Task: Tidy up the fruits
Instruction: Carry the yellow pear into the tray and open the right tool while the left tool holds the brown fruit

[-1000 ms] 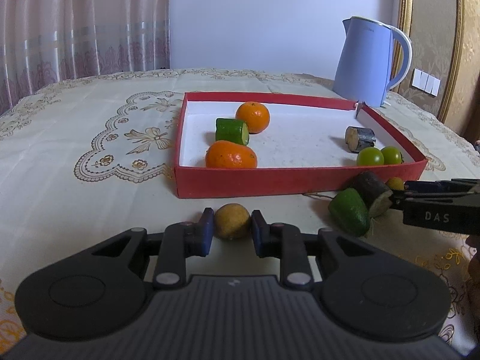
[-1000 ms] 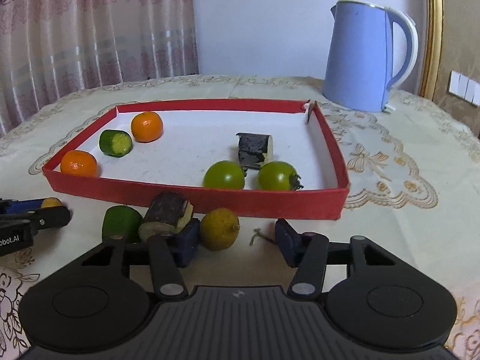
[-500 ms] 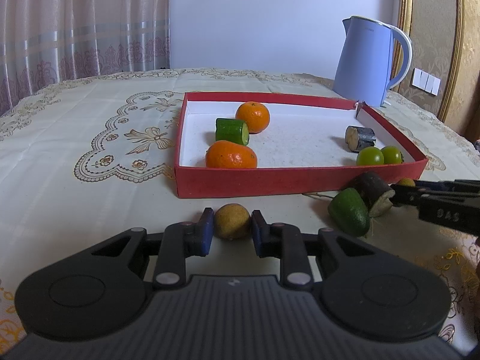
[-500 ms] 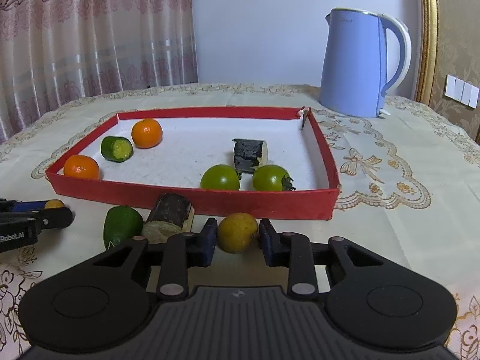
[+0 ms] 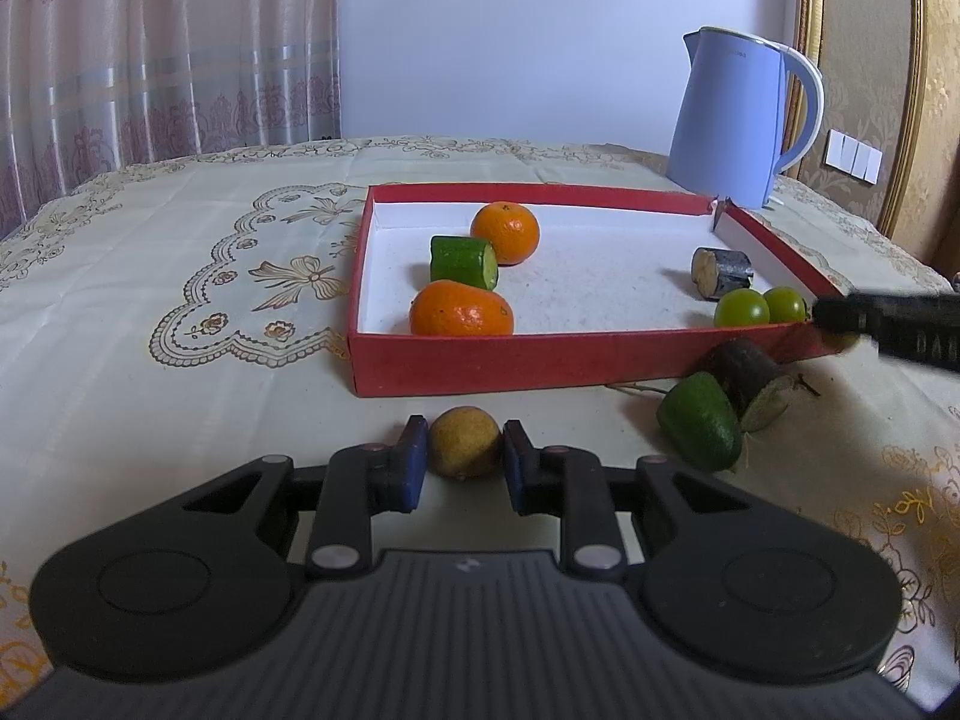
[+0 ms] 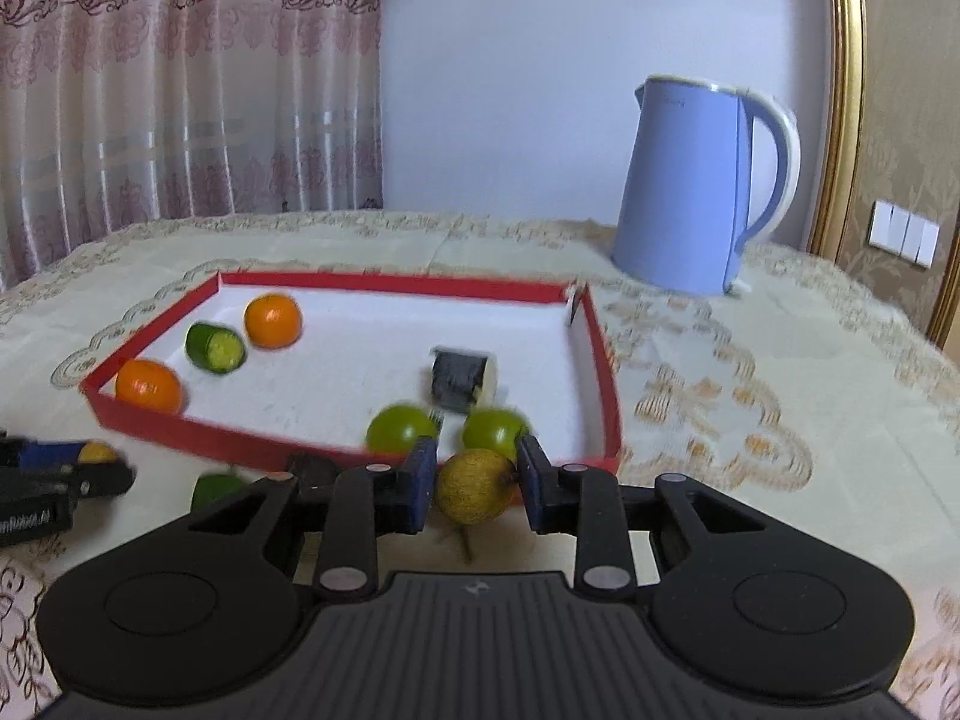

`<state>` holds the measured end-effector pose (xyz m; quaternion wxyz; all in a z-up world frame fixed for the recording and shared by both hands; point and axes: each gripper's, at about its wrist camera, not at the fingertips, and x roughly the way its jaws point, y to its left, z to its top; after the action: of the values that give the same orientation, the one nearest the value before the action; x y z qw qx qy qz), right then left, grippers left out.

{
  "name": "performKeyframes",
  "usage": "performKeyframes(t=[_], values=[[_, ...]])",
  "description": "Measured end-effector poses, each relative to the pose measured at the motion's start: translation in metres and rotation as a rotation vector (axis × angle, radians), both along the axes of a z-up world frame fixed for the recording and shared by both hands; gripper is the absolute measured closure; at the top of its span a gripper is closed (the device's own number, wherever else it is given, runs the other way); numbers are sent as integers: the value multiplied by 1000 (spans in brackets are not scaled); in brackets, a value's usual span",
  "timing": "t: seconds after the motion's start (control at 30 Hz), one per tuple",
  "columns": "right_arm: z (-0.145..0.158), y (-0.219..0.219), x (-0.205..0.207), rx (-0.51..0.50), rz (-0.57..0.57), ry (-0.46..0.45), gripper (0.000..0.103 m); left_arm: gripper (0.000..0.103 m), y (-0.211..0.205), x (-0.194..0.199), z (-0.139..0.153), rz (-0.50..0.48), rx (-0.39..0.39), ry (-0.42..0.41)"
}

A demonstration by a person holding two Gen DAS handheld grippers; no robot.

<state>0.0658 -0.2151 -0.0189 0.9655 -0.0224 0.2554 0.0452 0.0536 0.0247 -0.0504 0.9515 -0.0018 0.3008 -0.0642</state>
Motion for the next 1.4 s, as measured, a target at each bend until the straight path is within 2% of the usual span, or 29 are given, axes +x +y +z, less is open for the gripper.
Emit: performKeyframes(t=[0.2,0.43,0.87,0.93,0.97,1.0,1.07,1.13,1.23,1.4], values=[[9,-2,38,-51,-42,-21,74,79,0,0,0,0,0,0],[-15,-9,89,-39,-76,97,74,79,1,0,0,0,-1,0],[-19,-4,106,-50,-77,111,74,79,0,0,0,0,0,-1],[-17,-7,101,-31,-74,113,72,79,1,0,0,0,0,-1],[-15,-9,95,-25,-77,104,66,79,1,0,0,0,0,-1],[-12,-11,88,-23,-82,89,55,79,0,0,0,0,0,-1],[-6,-14,67,-25,-89,46,39,79,1,0,0,0,0,-1],[-2,-16,43,-30,-82,8,39,79,0,0,0,0,1,-1],[0,-19,14,-15,-52,-3,39,79,0,0,0,0,8,-2],[-13,-21,-15,16,-28,55,39,79,-1,0,0,0,12,-2]])
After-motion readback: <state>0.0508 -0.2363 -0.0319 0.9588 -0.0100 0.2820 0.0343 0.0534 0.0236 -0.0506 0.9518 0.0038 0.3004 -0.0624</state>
